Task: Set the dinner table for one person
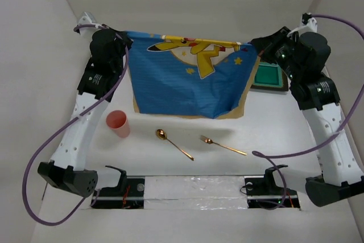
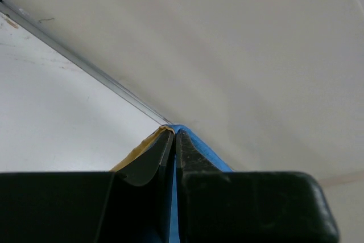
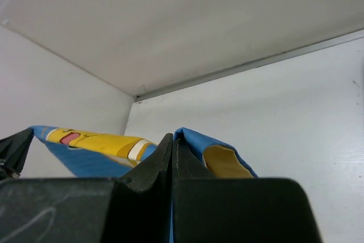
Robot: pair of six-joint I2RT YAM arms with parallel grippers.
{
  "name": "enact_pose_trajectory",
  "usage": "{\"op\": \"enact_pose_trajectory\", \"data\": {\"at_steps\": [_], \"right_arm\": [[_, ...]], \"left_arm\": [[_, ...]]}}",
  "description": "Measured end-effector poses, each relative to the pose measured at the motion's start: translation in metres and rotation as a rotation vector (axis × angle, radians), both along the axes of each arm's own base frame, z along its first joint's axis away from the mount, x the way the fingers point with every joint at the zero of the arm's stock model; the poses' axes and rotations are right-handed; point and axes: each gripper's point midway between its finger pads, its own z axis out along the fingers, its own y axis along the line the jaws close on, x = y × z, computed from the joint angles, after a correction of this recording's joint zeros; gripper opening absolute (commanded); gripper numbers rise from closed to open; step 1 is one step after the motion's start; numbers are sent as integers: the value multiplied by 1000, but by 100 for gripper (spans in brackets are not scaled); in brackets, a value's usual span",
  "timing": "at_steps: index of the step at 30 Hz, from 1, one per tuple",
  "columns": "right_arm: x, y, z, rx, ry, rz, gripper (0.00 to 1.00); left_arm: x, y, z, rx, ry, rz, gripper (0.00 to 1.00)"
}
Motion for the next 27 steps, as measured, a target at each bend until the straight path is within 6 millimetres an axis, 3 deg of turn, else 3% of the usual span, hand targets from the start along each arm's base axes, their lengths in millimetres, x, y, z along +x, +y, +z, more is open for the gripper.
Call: {"op": "enact_pose_trajectory", "data": {"at_steps": [4,8,10,13,17,19,21,24,27], "right_arm": [[44,-1,-13,-23,60,-20,0],[114,6,-37,-33,146,1,0],[140,11,-49,-20,183,30,0],[159,17,-50,21,199,79,0],[151,18,-37,41,170,118,0],[127,16,-41,39,162,135,0],[107,16,-53,39,156,146,0],[64,13,-111,38,219,162,0],[32,12,-207,36,380,176,0]], "left_arm": [[35,-4,-18,29,56,-8,0],[78,6,-33,34,116,-11,0],[95,13,-30,20,119,-23,0],[104,20,-18,-2,98,-55,0],[93,20,-2,-28,45,-99,0],[74,20,-12,-36,40,-117,0],[54,19,-35,-45,67,-132,0],[25,15,-98,-67,153,-159,0],[1,13,-186,-96,300,-175,0]]}}
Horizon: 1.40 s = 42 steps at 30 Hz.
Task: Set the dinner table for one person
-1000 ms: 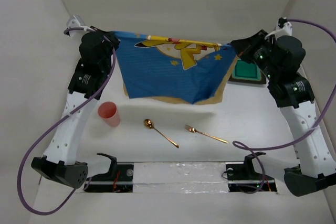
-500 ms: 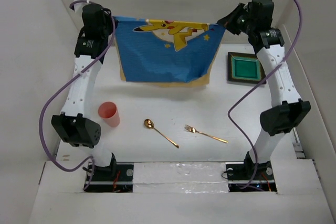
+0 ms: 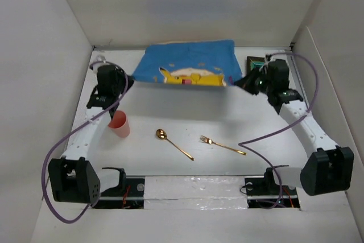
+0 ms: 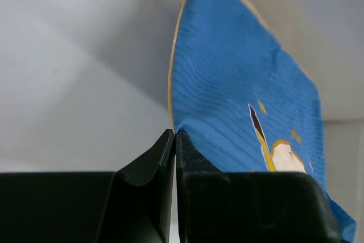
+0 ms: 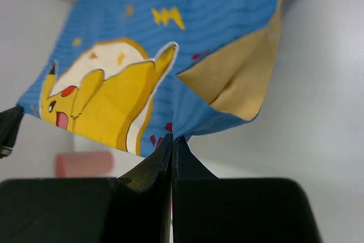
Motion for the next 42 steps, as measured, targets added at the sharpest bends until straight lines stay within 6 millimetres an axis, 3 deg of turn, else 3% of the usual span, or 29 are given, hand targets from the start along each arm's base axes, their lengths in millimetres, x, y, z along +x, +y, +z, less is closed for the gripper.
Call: {"op": "enact_pose_trajectory", "data": {"at_steps": [3,5,7,9,20,21,23,24,25,28,30,31,32,33,34,38,39,41,42], "right_arm": [[-30,-2,-107,-27,239,8,0],[-55,-5,-165,-48,398,12,0],[-72,-7,-200,-62,500,18,0],[-82,-8,-214,-72,538,23,0],[-94,-13,-198,-98,445,41,2],[-95,-13,-198,-101,443,41,4],[-96,-15,-197,-115,443,37,19],[-97,-18,-197,-127,441,33,26],[-99,-21,-196,-141,439,22,38],[-104,-30,-187,-178,422,-3,54],[-109,-36,-178,-202,407,-24,56],[-110,-39,-172,-213,400,-34,53],[-111,-41,-165,-223,390,-46,44],[-111,-44,-159,-233,374,-56,26],[-110,-46,-152,-240,357,-61,2],[-109,-52,-142,-256,318,-94,0],[-109,-53,-145,-262,332,-97,3],[-108,-55,-151,-277,370,-104,22],[-106,-56,-155,-284,388,-108,40]], "left_arm": [[-28,-2,-95,-3,204,-15,0],[-47,-5,-141,-10,322,-34,0],[-60,-9,-165,-3,392,-48,0],[-65,-14,-174,6,409,-62,0],[-91,-10,-180,34,400,-64,0],[-92,-11,-180,36,401,-69,7],[-93,-10,-181,51,402,-79,20],[-93,-9,-180,60,400,-79,30],[-93,-8,-179,67,396,-80,33],[-92,-7,-169,80,360,-88,41],[-90,-8,-158,86,327,-101,41],[-88,-9,-150,90,307,-108,41],[-85,-9,-142,94,286,-115,40],[-83,-10,-134,100,263,-123,40],[-80,-11,-125,107,241,-130,39],[-65,-13,-96,146,170,-166,35],[-61,-14,-93,156,168,-176,35],[-53,-17,-91,172,170,-200,35],[-50,-18,-93,177,181,-212,35]]}}
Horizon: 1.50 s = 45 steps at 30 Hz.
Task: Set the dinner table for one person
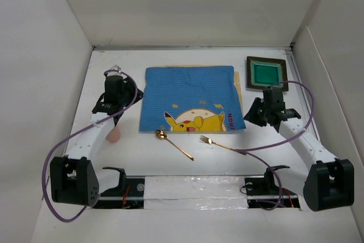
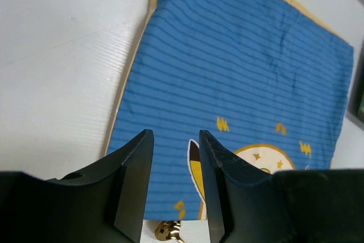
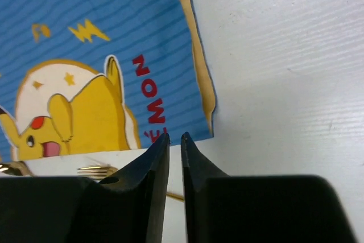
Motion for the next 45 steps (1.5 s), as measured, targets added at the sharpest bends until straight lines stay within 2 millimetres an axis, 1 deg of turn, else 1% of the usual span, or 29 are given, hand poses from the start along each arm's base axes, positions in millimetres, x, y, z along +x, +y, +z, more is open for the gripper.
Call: {"op": "enact_pose_trajectory", "data": {"at_steps": [1,2,4,7,10,11,12,14,15,16,17,19,21,23,24,26,27,28,30,31,34,36,37,38,39,40,41,42,45], "right_arm": [[1,-1,-5,-4,19,-5,47],[1,-1,-10,-9,38,-7,49],[0,-1,-19,-13,72,-6,42],[0,0,-28,-8,109,-11,37],[-2,1,-35,-4,131,-21,29],[-4,0,-36,-3,135,-25,26],[-5,0,-38,-1,143,-29,18],[-8,0,-44,0,163,-40,15],[-9,0,-47,0,175,-44,10],[-11,-1,-50,-2,187,-46,9],[-14,-1,-54,-3,200,-47,9],[-19,-2,-61,-6,223,-49,5],[-23,-2,-64,-7,237,-50,3],[-23,-2,-63,-6,235,-53,3],[-23,-3,-62,-5,234,-56,10],[-22,-6,-57,-2,225,-70,26],[-19,-8,-52,1,210,-75,38],[-13,-10,-43,7,176,-87,43],[5,-16,-22,20,100,-111,49],[17,-19,-10,27,62,-128,50],[62,-30,20,56,-46,-184,55],[92,-40,29,91,-95,-243,59],[106,-47,28,119,-109,-276,59],[116,-55,25,151,-112,-316,60],[124,-65,18,177,-109,-364,62],[126,-68,15,184,-105,-378,63],[133,-83,1,221,-81,-450,63],[137,-93,-9,250,-65,-509,63],[147,-111,-30,314,-29,-630,64]], "left_arm": [[3,-2,-4,5,14,-12,35],[5,-3,-9,9,31,-24,35],[8,-6,-21,17,68,-50,35],[13,-11,-38,25,122,-90,33],[18,-19,-50,35,161,-133,31],[19,-20,-53,47,174,-142,30],[20,-25,-56,64,184,-154,30],[22,-43,-59,94,200,-204,27],[22,-55,-60,107,203,-232,26],[22,-55,-60,107,203,-232,25],[20,-75,-62,115,205,-281,25],[15,-86,-63,113,211,-311,25],[14,-88,-63,104,210,-313,24],[14,-88,-65,96,213,-307,23],[12,-86,-67,95,220,-305,21],[6,-84,-74,96,238,-304,12],[3,-83,-76,99,248,-302,4],[1,-83,-76,104,252,-303,0],[-1,-86,-71,127,240,-312,0],[-2,-91,-67,141,231,-324,0],[0,-117,-42,176,164,-381,0],[4,-137,-20,190,96,-423,12],[5,-146,-8,191,62,-442,21],[4,-155,1,190,32,-462,26],[3,-162,10,183,5,-480,30],[1,-166,17,177,-17,-490,37],[0,-168,22,172,-31,-495,39],[-3,-169,27,160,-40,-503,41],[-7,-171,42,132,-76,-521,43]]}}
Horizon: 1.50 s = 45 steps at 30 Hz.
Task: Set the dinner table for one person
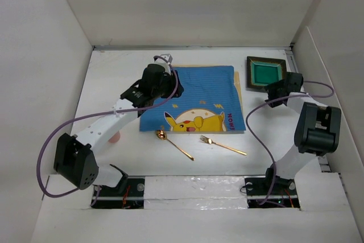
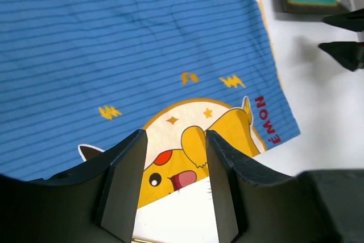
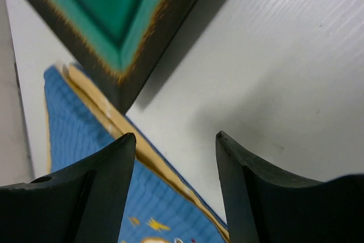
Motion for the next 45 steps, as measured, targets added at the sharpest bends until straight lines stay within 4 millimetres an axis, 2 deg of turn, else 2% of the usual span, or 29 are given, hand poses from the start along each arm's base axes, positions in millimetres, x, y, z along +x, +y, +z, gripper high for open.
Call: {"op": "enact_pose_trajectory", "data": {"at_steps": [6,9,14,16,17,18,20,21,22,24,27,29,33,39,45], "right_arm": [[28,-13,-18,100,5,-134,63],[48,-19,-23,130,-9,-183,62],[69,-26,-27,176,-21,-252,55],[77,-29,-27,198,-14,-287,45],[79,-31,-28,204,-9,-305,45],[80,-32,-30,212,9,-329,38],[85,-35,-32,219,32,-361,33],[88,-37,-33,221,40,-377,18],[90,-39,-34,221,50,-392,11],[100,-40,-24,239,17,-409,0],[118,-44,8,222,-89,-409,0],[113,-45,16,180,-103,-406,0],[85,-49,21,96,-106,-366,0],[40,-47,51,-38,-150,-221,0],[14,-34,88,-64,-250,-66,0]], "left_arm": [[-12,0,19,-55,-36,-24,44],[-13,-1,21,-66,-34,-28,43],[-14,-1,21,-70,-30,-29,43],[-14,-1,20,-69,-30,-27,42],[-13,-1,20,-67,-31,-23,42],[-13,0,20,-66,-32,-19,42],[-12,1,20,-62,-34,-11,41],[-11,2,20,-61,-35,-8,41],[-11,3,21,-58,-38,-2,40],[-10,4,22,-56,-44,7,40],[-9,6,25,-56,-54,17,39],[-9,7,27,-56,-59,20,38],[-9,8,27,-54,-60,24,37],[-8,8,31,-55,-68,25,36],[-8,9,35,-57,-76,27,39]]}}
